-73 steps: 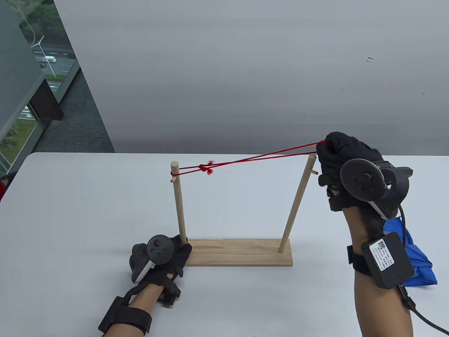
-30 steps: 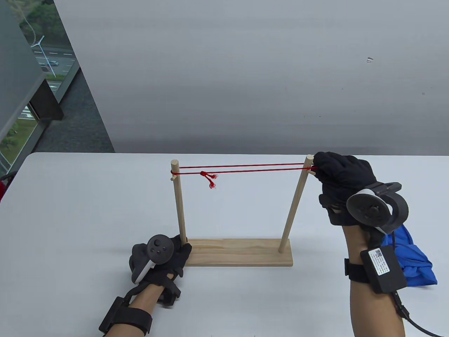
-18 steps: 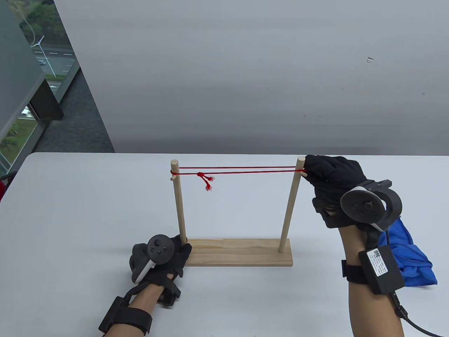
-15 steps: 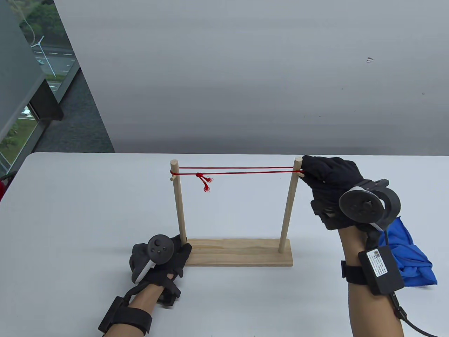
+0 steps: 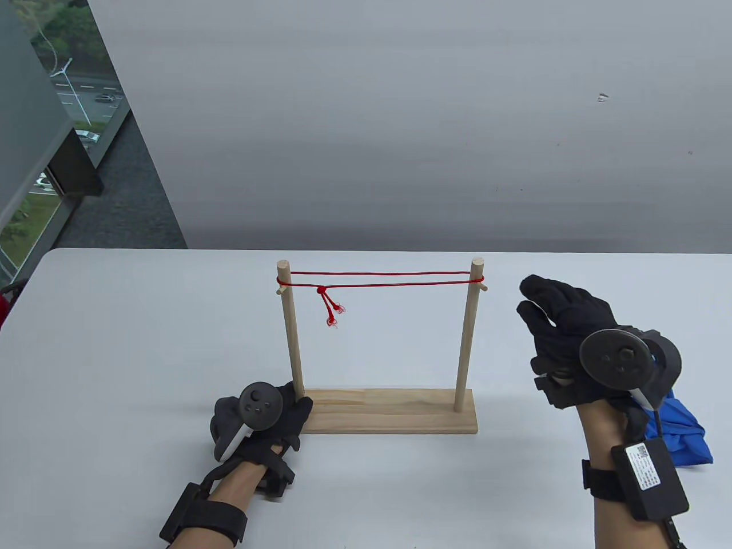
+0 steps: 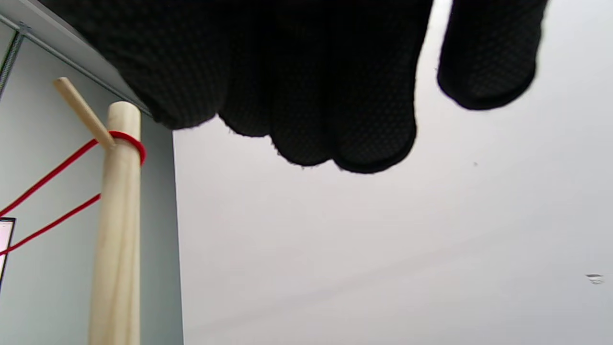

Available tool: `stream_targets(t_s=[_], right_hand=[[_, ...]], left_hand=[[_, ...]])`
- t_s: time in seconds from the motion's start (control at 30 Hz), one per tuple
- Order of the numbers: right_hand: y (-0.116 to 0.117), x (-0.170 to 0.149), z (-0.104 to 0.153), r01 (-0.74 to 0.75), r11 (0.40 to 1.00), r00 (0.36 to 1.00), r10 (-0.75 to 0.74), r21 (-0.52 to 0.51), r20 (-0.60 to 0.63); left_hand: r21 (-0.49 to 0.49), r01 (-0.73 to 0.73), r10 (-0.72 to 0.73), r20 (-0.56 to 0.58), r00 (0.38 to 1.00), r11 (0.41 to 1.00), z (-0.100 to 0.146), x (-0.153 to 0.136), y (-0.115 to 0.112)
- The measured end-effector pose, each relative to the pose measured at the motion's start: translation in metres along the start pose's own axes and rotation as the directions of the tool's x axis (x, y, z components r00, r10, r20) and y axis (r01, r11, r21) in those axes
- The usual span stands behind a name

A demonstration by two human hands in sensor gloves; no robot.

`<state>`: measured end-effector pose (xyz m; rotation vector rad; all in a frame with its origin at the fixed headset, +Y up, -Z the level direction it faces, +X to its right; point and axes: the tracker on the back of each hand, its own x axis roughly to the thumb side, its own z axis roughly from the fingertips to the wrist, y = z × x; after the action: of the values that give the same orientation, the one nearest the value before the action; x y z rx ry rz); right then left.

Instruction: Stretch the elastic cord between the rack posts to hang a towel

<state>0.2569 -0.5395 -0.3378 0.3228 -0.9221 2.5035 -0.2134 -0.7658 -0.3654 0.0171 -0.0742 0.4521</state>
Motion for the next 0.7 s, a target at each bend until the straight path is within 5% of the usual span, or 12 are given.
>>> stream_targets(t_s=[0.23,0.37,0.7], right_hand=[[-0.012,-0.037,0.023,-0.043,0.998,0.977,0.05,0.039,-0.209],[-0.009,-0.07,0.039,-0.08,0.983,0.918,0.138,0.165,-0.371],[0.011,-0.148,0.076,-0.219,0.842,0.685,0.492,0.492,-0.537]], left_hand=[[0.029,0.023,-0.024,0.046,0.999,0.999,0.004,-0.003,0.017],[0.069,0.019,-0.022,0.042,0.999,0.997,0.008,-0.006,0.038],[0.124,0.038,-0.038,-0.005,0.999,0.992,0.035,-0.021,0.078]])
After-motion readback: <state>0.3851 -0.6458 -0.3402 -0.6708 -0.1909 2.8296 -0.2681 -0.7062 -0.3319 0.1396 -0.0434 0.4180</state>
